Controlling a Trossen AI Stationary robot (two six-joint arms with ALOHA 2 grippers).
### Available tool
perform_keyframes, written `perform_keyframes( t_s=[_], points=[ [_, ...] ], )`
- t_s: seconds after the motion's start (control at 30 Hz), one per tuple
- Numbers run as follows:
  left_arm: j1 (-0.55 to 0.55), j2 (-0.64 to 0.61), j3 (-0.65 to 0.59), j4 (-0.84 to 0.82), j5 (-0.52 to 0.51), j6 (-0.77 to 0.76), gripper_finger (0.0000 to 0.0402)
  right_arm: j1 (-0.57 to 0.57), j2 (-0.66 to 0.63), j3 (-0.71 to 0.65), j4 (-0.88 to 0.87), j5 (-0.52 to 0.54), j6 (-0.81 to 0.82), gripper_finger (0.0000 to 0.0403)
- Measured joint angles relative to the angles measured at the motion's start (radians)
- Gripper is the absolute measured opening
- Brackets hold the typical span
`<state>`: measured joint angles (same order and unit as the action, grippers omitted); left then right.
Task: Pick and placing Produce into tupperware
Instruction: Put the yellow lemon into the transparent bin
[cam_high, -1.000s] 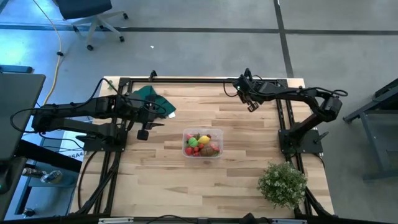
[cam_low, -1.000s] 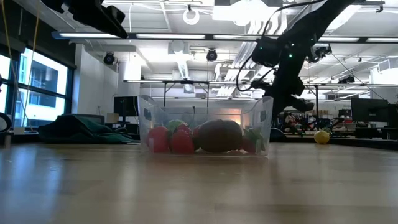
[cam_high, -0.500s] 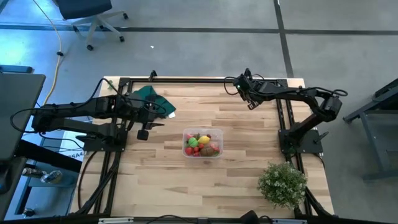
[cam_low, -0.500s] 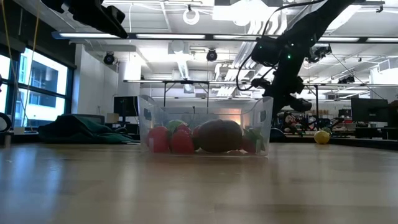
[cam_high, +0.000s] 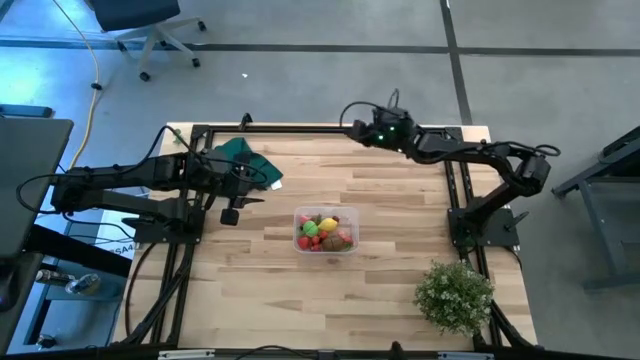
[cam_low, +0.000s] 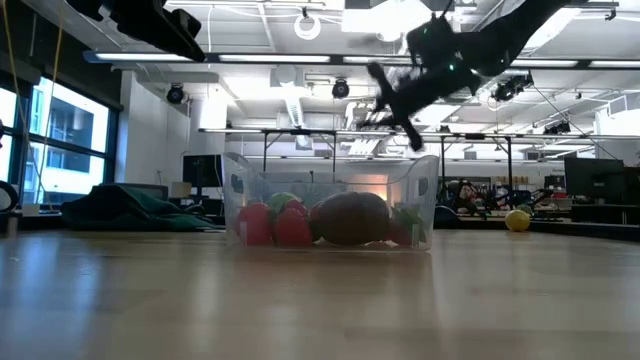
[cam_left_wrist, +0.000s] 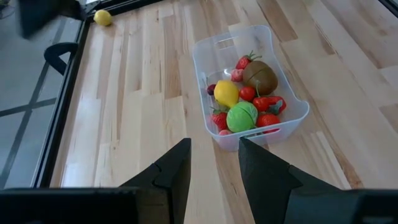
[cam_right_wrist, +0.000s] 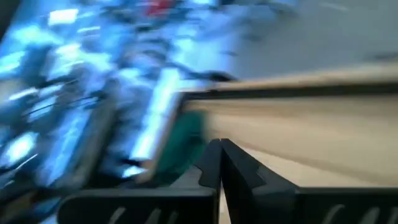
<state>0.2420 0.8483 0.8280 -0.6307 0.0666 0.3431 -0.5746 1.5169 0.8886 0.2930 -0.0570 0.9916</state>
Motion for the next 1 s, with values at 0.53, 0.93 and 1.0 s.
perform_keyframes(
  t_s=[0.53,0.93,1.0],
  points=[
    [0.000,0.000,0.000,0.000,0.000,0.000,0.0122,-0.112,0.002,0.309,-0.298,-0.167,-0.331,0.0001],
    [0.000,0.000,0.000,0.000,0.000,0.000,0.0122,-0.406,0.238,1.124,-1.712,0.232,-0.341,0.0000],
    [0.000,0.000,0.000,0.000,0.000,0.000,0.0122,-0.442,0.295,1.179,-1.809,0.232,-0.333,0.0000]
  ],
)
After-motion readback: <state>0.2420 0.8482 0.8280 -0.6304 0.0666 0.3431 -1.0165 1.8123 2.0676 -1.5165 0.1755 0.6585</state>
